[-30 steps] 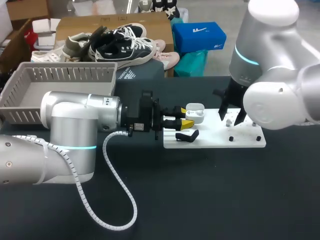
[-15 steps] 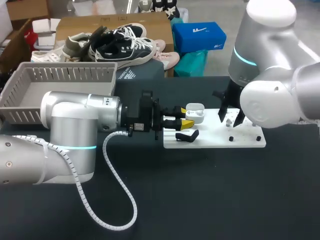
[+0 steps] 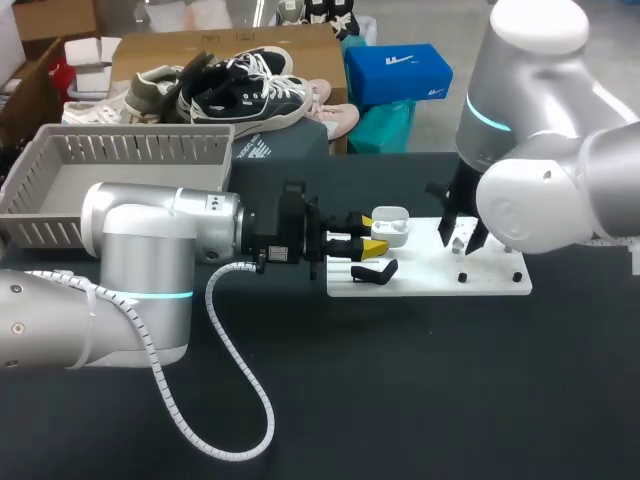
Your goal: Pick up each earbud case from the left stands, insert the matching earbuds, close the lid, and place the case in the box.
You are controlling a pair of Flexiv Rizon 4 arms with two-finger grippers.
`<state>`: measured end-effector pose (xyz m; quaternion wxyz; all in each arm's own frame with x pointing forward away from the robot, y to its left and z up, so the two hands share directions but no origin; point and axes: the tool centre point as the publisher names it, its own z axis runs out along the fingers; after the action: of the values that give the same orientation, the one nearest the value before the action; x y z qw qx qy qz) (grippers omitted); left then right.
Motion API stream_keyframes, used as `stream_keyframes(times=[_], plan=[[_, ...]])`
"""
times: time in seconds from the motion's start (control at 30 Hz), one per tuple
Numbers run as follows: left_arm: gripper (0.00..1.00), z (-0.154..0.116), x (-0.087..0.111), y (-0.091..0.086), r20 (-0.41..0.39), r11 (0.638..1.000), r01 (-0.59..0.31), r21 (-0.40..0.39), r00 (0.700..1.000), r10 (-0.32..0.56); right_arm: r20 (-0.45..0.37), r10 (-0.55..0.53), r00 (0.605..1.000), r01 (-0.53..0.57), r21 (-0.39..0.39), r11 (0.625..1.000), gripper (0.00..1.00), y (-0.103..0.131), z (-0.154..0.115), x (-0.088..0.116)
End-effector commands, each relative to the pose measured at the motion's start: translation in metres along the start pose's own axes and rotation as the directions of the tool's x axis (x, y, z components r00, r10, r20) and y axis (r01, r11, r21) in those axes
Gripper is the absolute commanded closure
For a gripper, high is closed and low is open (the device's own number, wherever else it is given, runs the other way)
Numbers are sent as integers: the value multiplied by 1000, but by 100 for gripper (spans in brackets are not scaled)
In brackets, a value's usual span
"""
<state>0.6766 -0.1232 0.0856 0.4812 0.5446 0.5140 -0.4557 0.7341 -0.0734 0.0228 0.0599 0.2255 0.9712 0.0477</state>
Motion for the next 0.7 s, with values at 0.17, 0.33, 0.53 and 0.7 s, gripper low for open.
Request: stream_keyframes(times=[0.17,0.33,0.53,0.7], plan=[[100,0,0,-1,1,1000,-1,-3,1000,1,-1,1,1000,-1,3,1000,72,1,0,0],[100,0,0,-1,1,1000,-1,-3,1000,1,-2,0,1000,0,6,1000,82,0,0,-1],[100,0,0,-1,1,1000,-1,-3,1000,1,-3,-1,1000,1,9,1000,100,0,1,-1],[100,0,0,-1,1,1000,-1,-3,1000,1,-2,2,1000,-2,10,1000,100,-2,1,-1]])
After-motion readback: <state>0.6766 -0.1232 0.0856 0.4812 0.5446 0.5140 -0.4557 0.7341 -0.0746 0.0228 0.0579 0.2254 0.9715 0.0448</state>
